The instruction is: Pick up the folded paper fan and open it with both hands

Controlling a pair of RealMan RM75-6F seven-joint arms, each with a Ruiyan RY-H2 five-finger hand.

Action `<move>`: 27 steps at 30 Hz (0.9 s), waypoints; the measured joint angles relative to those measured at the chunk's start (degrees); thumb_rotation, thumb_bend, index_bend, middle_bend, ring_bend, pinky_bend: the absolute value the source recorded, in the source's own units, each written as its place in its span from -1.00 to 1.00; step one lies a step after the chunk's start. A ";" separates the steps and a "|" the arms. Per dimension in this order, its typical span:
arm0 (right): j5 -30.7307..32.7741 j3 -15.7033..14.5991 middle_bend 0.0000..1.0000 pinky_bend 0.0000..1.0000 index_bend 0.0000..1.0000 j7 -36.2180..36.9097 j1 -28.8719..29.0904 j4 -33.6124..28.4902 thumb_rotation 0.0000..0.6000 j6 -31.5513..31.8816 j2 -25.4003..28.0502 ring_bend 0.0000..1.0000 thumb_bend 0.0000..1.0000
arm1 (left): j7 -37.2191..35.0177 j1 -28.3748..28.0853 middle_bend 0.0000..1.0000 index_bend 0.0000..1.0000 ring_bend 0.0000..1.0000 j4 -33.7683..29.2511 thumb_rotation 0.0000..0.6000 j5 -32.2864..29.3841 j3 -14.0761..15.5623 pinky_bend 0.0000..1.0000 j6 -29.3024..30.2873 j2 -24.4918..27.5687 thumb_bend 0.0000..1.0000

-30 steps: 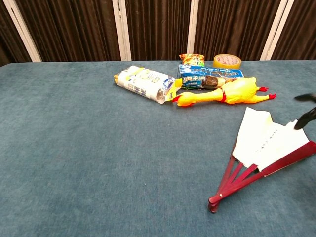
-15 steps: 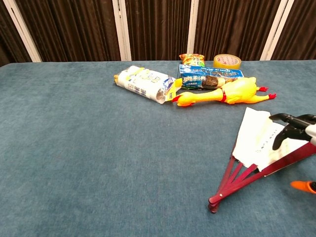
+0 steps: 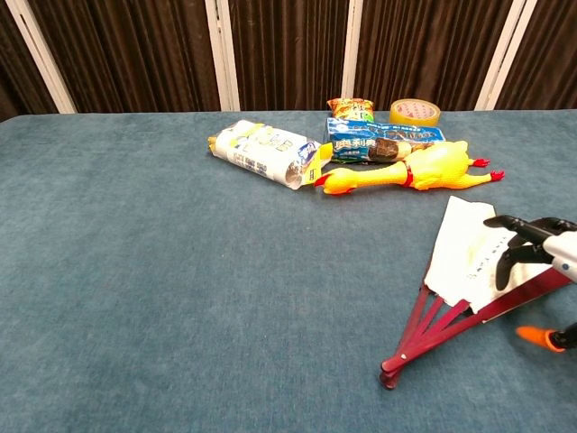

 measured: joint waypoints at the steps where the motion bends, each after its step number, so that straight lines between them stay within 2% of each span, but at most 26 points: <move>1: -0.01 -0.02 -0.84 -0.82 -0.06 0.04 0.11 0.30 1.00 -0.07 -0.22 -0.63 -0.44 | 0.15 -0.03 -1.00 -0.86 -1.00 0.01 1.00 -0.02 0.01 -1.00 -0.08 -0.04 -0.08; 18: 0.90 0.34 -0.82 -0.80 0.04 1.70 2.46 6.82 1.00 -2.37 -4.51 -0.63 -0.35 | 1.24 -0.21 -1.00 -0.86 -1.00 0.04 1.00 -0.49 -0.12 -1.00 -0.52 -0.48 -0.08; 27: 0.78 1.07 -0.75 -0.75 0.27 4.28 3.26 8.87 1.00 -1.12 -5.75 -0.60 -0.12 | 1.34 -0.24 -1.00 -0.86 -1.00 0.08 1.00 -0.62 -0.22 -1.00 -0.53 -0.65 -0.08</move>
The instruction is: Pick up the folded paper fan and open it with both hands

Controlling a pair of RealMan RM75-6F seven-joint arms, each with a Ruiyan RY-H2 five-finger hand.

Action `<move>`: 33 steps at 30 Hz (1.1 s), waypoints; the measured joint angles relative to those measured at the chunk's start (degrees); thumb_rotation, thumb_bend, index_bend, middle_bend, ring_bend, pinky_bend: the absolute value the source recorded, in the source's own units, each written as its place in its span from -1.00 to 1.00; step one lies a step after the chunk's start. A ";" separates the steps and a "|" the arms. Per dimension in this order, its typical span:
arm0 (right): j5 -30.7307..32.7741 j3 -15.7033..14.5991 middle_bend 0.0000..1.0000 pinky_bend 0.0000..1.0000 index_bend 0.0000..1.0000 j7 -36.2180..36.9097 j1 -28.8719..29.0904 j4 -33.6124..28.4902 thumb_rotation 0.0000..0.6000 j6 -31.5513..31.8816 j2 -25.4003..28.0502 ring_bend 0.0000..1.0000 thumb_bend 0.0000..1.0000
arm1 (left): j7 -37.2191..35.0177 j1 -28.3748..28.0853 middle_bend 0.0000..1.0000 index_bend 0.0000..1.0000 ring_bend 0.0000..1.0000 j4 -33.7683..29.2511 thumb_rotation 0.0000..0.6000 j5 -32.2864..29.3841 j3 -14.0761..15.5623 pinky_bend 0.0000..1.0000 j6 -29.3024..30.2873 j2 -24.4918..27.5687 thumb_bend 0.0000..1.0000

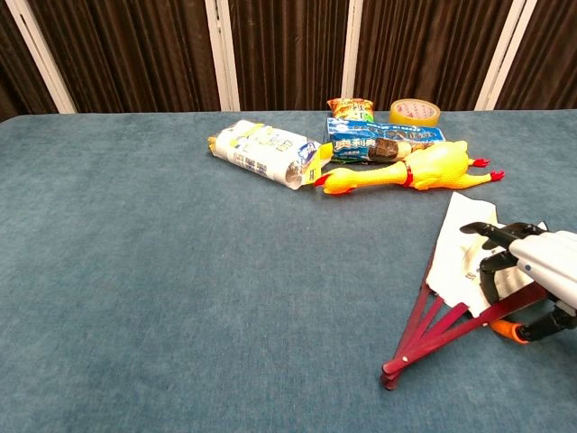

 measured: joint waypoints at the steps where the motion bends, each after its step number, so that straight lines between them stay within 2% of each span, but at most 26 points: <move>1: -0.14 0.09 -0.74 -0.75 0.29 0.34 0.01 0.05 1.00 0.48 0.02 -0.59 -0.09 | -0.02 -0.01 -1.00 -0.86 -1.00 0.01 1.00 0.00 0.00 -1.00 -0.01 0.00 -0.08; 9: -1.82 0.87 -0.73 -0.75 0.35 2.01 0.35 -2.25 1.00 4.10 2.65 -0.59 0.01 | 0.06 0.05 -1.00 -0.86 -1.00 -0.12 1.00 0.30 0.14 -1.00 0.12 0.00 -0.08; 23: -4.16 1.86 -0.71 -0.75 0.40 0.82 2.90 -11.67 1.00 4.72 10.39 -0.58 0.02 | 0.30 -0.12 -1.00 -0.86 -1.00 -0.35 1.00 0.69 0.48 -1.00 -0.36 -0.12 -0.08; 28: -4.53 4.37 -0.69 -0.72 0.41 0.29 5.99 -16.47 1.00 3.15 14.07 -0.56 0.02 | -0.49 -0.39 -1.00 -0.86 -1.00 0.00 1.00 1.04 0.54 -1.00 -0.64 -0.32 -0.08; 33: -4.12 8.66 -0.69 -0.71 0.41 -0.09 10.45 -18.52 1.00 0.40 16.74 -0.56 0.02 | -1.37 -0.94 -1.00 -0.86 -1.00 0.78 1.00 0.78 0.37 -1.00 -1.57 -0.72 -0.08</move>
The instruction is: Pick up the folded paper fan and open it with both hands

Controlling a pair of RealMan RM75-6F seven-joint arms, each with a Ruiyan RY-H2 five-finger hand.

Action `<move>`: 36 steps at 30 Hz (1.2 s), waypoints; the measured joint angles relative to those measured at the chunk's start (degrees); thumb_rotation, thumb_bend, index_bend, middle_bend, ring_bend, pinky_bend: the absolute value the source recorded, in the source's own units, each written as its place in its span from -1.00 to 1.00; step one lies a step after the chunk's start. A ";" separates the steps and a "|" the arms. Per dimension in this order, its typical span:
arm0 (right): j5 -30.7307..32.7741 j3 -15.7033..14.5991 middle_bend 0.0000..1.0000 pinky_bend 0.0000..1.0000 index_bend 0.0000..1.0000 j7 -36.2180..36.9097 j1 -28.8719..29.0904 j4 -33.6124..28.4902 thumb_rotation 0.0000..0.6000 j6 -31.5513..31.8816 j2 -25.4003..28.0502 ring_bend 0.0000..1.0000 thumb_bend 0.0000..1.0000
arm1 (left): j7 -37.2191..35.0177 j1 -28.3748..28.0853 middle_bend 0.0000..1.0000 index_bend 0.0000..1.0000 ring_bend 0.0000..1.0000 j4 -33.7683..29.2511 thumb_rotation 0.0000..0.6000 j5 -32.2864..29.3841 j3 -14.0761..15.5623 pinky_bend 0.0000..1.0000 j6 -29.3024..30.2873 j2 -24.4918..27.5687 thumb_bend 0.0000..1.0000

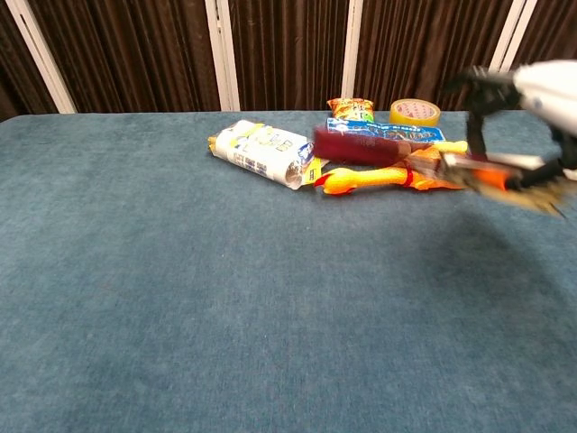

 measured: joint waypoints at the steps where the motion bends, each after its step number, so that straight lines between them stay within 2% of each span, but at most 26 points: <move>1: 0.27 0.60 -0.69 -0.71 0.41 -0.09 0.86 -0.08 1.00 -0.83 0.34 -0.56 0.02 | -0.45 -0.20 -1.00 -0.86 -1.00 0.24 1.00 -0.20 -0.10 -1.00 -0.39 -0.12 -0.08; 9: 7.30 6.42 -0.69 -0.71 0.41 -3.12 7.76 -3.78 1.00 -9.87 4.75 -0.56 0.02 | -4.36 -1.45 -1.00 -0.85 -1.00 2.67 1.00 -0.54 -1.07 -1.00 -1.20 -1.82 -0.08; 19: 12.36 9.91 -0.69 -0.70 0.43 -9.51 15.20 -14.62 1.00 -16.40 7.07 -0.56 0.02 | -12.43 -4.06 -1.00 -0.85 -1.00 4.69 1.00 1.94 -0.61 -1.00 -3.72 -3.04 -0.10; 26: 16.38 11.09 -0.69 -0.70 0.44 -14.69 21.17 -19.88 1.00 -19.96 4.32 -0.56 0.02 | -17.13 -6.80 -1.00 -0.85 -1.00 5.10 1.00 2.39 -1.18 -1.00 -6.29 -3.05 -0.11; 36: 20.09 10.52 -0.69 -0.70 0.44 -21.90 28.32 -23.38 1.00 -21.21 -4.28 -0.56 0.02 | -22.30 -10.69 -1.00 -0.85 -1.00 3.43 1.00 4.09 -2.13 -1.00 -8.54 -3.31 -0.17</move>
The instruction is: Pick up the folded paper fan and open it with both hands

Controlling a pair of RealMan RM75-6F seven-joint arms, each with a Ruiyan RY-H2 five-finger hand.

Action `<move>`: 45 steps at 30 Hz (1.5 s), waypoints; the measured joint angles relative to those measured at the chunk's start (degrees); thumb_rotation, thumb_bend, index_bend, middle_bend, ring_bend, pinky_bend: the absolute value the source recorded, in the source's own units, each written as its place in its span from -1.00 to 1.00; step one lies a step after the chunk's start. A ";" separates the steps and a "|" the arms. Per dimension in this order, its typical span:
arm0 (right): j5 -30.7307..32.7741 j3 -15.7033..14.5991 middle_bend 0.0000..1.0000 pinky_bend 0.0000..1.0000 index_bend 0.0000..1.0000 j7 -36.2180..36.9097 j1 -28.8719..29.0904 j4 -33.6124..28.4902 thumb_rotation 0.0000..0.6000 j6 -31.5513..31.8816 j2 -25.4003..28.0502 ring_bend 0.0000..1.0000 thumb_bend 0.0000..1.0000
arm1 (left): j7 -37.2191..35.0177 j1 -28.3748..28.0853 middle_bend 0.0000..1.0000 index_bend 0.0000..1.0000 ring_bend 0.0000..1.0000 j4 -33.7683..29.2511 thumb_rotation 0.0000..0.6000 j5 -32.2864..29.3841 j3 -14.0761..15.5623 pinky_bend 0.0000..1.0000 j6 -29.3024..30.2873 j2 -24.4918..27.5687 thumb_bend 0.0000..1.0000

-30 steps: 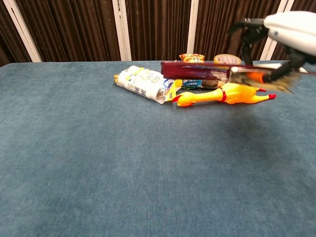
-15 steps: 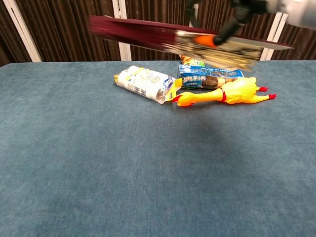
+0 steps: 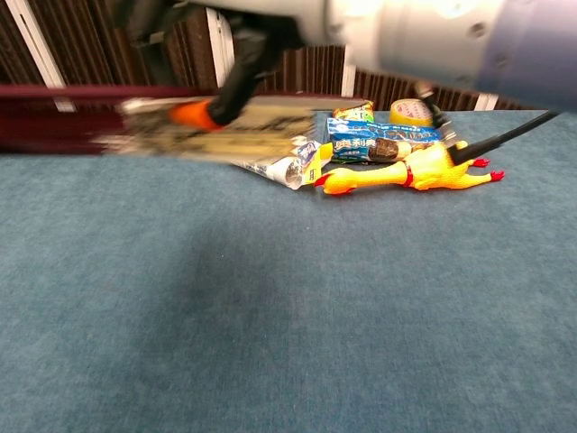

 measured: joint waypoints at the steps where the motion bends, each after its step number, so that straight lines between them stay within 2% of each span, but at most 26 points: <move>1: 0.42 -0.04 -0.69 -0.70 0.44 -0.60 0.50 -0.08 1.00 0.01 -0.69 -0.56 0.02 | -0.28 -0.26 -1.00 -0.85 -1.00 -0.34 1.00 0.24 0.03 -1.00 -0.20 -0.05 -0.17; 9: 5.78 0.40 -0.69 -0.70 0.45 -4.93 3.86 0.46 1.00 1.83 -5.07 -0.56 0.02 | -2.28 -1.82 -1.00 -0.83 -1.00 -2.32 1.00 2.93 2.28 -1.00 -2.00 -0.15 -0.19; 17: 7.52 0.51 -0.69 -0.70 0.45 -5.28 4.57 0.28 1.00 4.19 -5.26 -0.56 0.02 | -2.03 -3.34 -1.00 -0.79 -1.00 -1.90 1.00 3.50 3.73 -1.00 -4.26 -2.14 -0.25; 21: 7.58 0.56 -0.69 -0.70 0.47 -5.16 4.54 -0.26 1.00 4.79 -4.80 -0.56 0.02 | -1.70 -3.71 -1.00 -0.70 -1.00 -1.52 1.00 3.63 3.91 -1.00 -4.65 -3.11 -0.25; 34: 7.14 0.19 -0.69 -0.69 0.50 -3.81 4.70 -3.56 1.00 6.05 -3.53 -0.56 0.02 | -3.27 -5.94 -0.94 -0.42 -1.00 1.34 1.00 2.79 0.92 -1.00 -2.86 -9.49 -0.19; 39: 7.28 -0.56 -0.69 -0.68 0.50 -3.85 4.65 -4.00 1.00 6.50 -3.06 -0.56 0.02 | -2.92 -6.85 -0.87 -0.29 -1.00 2.17 1.00 2.90 0.69 -1.00 -3.01 -10.82 -0.08; 45: 7.29 -0.73 -0.69 -0.67 0.50 -2.80 4.41 -4.44 1.00 7.05 -2.60 -0.56 0.02 | -1.88 -7.30 -0.78 -0.15 -1.00 2.68 1.00 2.52 0.77 -1.00 -3.12 -11.78 -0.04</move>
